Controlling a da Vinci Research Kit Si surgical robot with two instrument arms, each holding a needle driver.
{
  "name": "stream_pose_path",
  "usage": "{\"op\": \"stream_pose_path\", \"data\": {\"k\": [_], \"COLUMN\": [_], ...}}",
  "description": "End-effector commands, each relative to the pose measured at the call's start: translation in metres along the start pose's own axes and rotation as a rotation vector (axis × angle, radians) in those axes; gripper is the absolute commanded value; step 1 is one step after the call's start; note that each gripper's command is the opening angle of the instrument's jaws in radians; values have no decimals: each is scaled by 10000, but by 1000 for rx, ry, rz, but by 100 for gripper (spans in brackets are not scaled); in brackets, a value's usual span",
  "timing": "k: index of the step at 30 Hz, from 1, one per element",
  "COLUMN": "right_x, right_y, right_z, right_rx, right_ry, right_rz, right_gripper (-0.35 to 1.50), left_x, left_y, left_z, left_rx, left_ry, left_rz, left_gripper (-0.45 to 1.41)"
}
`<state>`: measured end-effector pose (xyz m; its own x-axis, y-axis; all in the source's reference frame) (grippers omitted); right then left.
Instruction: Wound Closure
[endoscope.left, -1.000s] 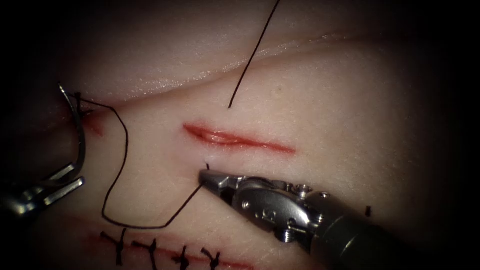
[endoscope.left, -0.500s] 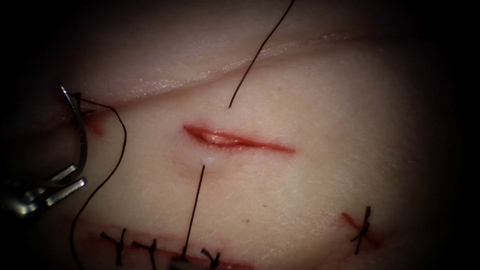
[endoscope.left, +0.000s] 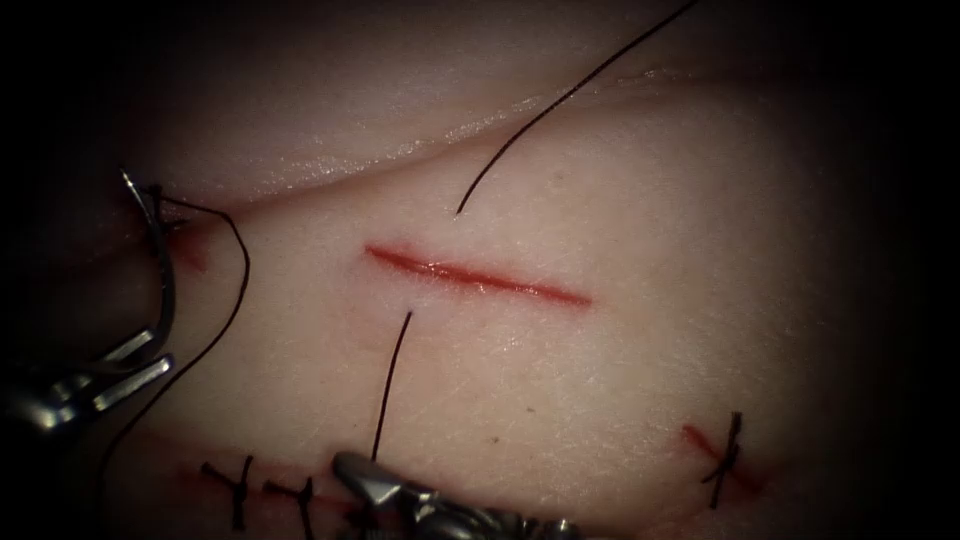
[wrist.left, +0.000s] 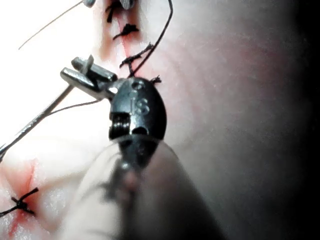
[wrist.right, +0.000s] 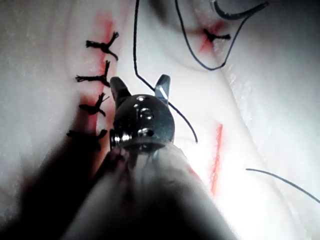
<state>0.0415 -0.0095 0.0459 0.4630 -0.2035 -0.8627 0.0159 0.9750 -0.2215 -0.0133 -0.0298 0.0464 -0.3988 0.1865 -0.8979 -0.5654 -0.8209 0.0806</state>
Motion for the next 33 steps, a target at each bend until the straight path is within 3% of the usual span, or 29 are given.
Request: {"op": "stream_pose_path", "data": {"k": [1, 5, 8, 16, 17, 19, 20, 21, 27, 33], "right_x": [-19, -36, -66, -102, -106, -111, -112, -113, -103, -65], "right_y": [18, 35, 51, 53, 50, 45, 42, 40, 31, 6], "right_z": [3, 4, 24, 61, 67, 72, 72, 69, 48, 24], "right_rx": [-10, -13, -21, -43, -44, -45, -33, 17, 38, 37], "right_ry": [-7, -16, -26, -37, -39, -41, -42, -54, -65, -44], "right_rz": [15, 12, 4, -9, -14, -22, -26, -30, -38, -47], "right_gripper": [125, 126, 126, 125, 116, 61, -3, -35, -35, -35], "left_x": [-8, -8, -10, -11, -11, -11, -11, -11, -11, -11], "left_y": [9, 10, 11, 13, 14, 14, 14, 14, 14, 15], "left_z": [-2, -1, -1, -2, -2, -2, -2, -2, -2, -1], "left_rx": [-2, -2, -3, -4, -4, -4, -4, -4, -4, -5], "left_ry": [-4, -6, -4, -5, -5, -5, -5, -5, -4, -3], "left_rz": [-7, -6, -10, -14, -14, -13, -13, -13, -13, -13], "left_gripper": [-45, -45, -45, -45, -45, -45, -45, -45, -45, -45]}}
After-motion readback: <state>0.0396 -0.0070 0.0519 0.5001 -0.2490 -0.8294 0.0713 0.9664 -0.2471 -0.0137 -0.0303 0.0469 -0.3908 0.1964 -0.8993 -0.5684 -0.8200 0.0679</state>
